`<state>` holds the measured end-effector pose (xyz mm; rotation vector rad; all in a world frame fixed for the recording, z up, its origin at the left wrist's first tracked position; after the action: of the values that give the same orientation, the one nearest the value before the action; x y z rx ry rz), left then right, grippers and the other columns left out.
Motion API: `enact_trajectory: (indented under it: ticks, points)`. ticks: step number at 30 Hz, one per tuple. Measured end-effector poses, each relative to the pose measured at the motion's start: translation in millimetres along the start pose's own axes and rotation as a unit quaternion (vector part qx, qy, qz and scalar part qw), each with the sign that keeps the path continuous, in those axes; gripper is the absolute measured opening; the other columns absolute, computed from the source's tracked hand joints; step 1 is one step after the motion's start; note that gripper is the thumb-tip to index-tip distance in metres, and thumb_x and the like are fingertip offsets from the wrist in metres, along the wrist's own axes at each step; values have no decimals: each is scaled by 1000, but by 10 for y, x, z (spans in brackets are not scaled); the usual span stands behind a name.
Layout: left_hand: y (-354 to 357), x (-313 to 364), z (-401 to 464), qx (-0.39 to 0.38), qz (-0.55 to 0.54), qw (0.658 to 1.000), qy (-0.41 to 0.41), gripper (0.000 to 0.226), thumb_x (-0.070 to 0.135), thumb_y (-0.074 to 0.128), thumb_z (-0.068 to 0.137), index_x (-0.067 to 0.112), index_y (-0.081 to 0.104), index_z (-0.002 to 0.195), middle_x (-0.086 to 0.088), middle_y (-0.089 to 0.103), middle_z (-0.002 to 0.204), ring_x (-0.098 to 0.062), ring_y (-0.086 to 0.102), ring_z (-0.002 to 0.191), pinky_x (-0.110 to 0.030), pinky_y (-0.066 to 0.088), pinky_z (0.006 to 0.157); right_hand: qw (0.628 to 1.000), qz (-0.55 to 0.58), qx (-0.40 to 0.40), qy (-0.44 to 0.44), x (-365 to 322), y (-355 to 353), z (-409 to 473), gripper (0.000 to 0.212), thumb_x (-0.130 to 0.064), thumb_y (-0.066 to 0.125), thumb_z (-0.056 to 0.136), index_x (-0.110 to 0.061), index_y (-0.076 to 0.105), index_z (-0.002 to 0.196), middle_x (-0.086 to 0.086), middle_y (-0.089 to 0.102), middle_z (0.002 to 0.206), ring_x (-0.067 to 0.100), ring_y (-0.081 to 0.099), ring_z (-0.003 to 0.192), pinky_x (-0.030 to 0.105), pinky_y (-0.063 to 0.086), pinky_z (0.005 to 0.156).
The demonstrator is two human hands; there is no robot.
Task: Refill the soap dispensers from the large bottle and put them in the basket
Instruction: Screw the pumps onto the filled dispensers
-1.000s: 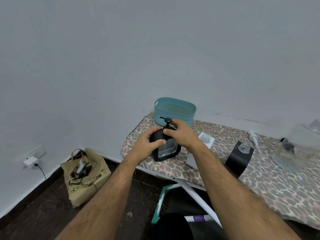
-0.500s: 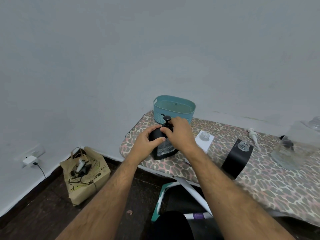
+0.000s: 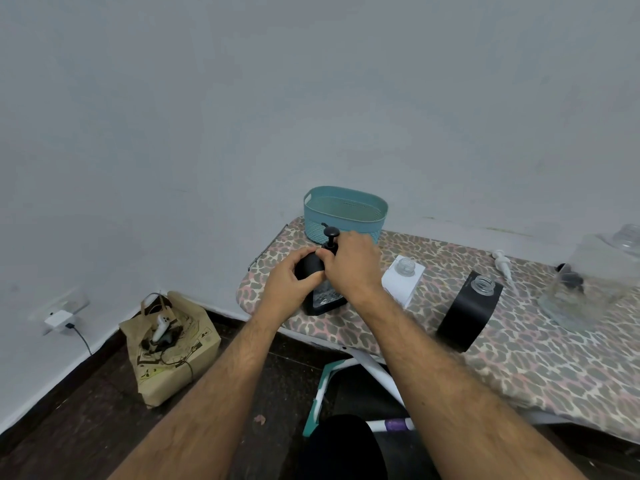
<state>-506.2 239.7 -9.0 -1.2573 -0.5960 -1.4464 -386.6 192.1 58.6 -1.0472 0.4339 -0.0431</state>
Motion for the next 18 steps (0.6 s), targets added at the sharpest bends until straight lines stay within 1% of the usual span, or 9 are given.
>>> enact_trajectory:
  ticks: [4, 8, 10, 11, 12, 13, 15, 16, 18]
  points:
    - [2, 24, 0, -4, 16, 1000, 0, 46, 26, 78, 79, 24, 64, 122, 10, 66, 113, 11, 59, 97, -5, 46, 77, 999, 28, -26, 14, 17, 14, 15, 43, -50, 59, 91, -10, 68, 102, 6, 65, 99, 26, 57, 98, 40, 48, 83]
    - [-19, 59, 7, 10, 28, 1000, -1, 45, 24, 79, 81, 23, 64, 123, 12, 66, 111, 11, 59, 97, -3, 45, 76, 990, 113, -85, 6, 36, 17, 79, 35, -40, 66, 89, -8, 71, 101, 6, 67, 96, 24, 61, 92, 38, 51, 78]
    - [-33, 50, 15, 22, 37, 999, -7, 47, 28, 79, 80, 24, 63, 124, 13, 65, 111, 7, 60, 98, -7, 46, 78, 984, 149, -102, 3, 53, 2, 88, 30, -36, 68, 88, -7, 70, 96, 8, 67, 93, 25, 62, 87, 37, 50, 75]
    - [-53, 40, 23, 34, 38, 999, -12, 48, 29, 80, 80, 24, 62, 125, 12, 66, 112, 4, 60, 99, -11, 47, 82, 979, 170, -109, 4, 69, -6, 90, 30, -34, 69, 87, -5, 69, 96, 10, 68, 94, 26, 62, 88, 38, 50, 77]
    - [-85, 39, 30, 50, 34, 998, -18, 50, 30, 80, 80, 23, 62, 125, 11, 66, 112, 1, 61, 101, -16, 49, 85, 975, 190, -116, 6, 82, -14, 83, 32, -32, 69, 88, -4, 69, 103, 13, 69, 102, 28, 63, 94, 40, 51, 83]
    - [-119, 26, 44, 68, 30, 997, -25, 50, 30, 81, 79, 22, 62, 125, 11, 66, 112, -2, 61, 102, -20, 49, 86, 971, 201, -127, 12, 101, -28, 72, 40, -31, 69, 88, -3, 66, 116, 15, 67, 116, 29, 62, 106, 42, 49, 92]
    - [-172, 19, 47, 95, 26, 995, -37, 51, 28, 81, 79, 21, 61, 126, 11, 65, 110, -5, 61, 102, -21, 49, 87, 969, 201, -144, 20, 154, -59, 53, 57, -30, 68, 90, -4, 52, 138, 13, 55, 140, 27, 52, 127, 38, 41, 105]
    - [-179, 23, 40, 102, 23, 994, -40, 52, 28, 81, 79, 20, 61, 127, 11, 64, 110, -6, 61, 102, -19, 48, 86, 969, 201, -146, 17, 191, -68, 59, 59, -30, 67, 91, -5, 48, 141, 11, 52, 144, 25, 49, 131, 36, 39, 107]
    - [-160, 36, 25, 108, 24, 993, -43, 53, 27, 80, 80, 21, 59, 129, 10, 63, 112, -7, 61, 104, -14, 44, 82, 969, 200, -144, 12, 251, -117, 57, 58, -31, 67, 90, -8, 50, 141, 8, 52, 144, 23, 49, 131, 35, 38, 108]
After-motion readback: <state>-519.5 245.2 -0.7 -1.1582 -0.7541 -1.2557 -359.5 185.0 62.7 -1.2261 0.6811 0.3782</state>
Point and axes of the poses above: each hand's wrist, its own z-axis towards the middle knuckle, its own y-axis out of the palm, x = y × z, the point moved 7 cm from there along z, towards the middle knuckle
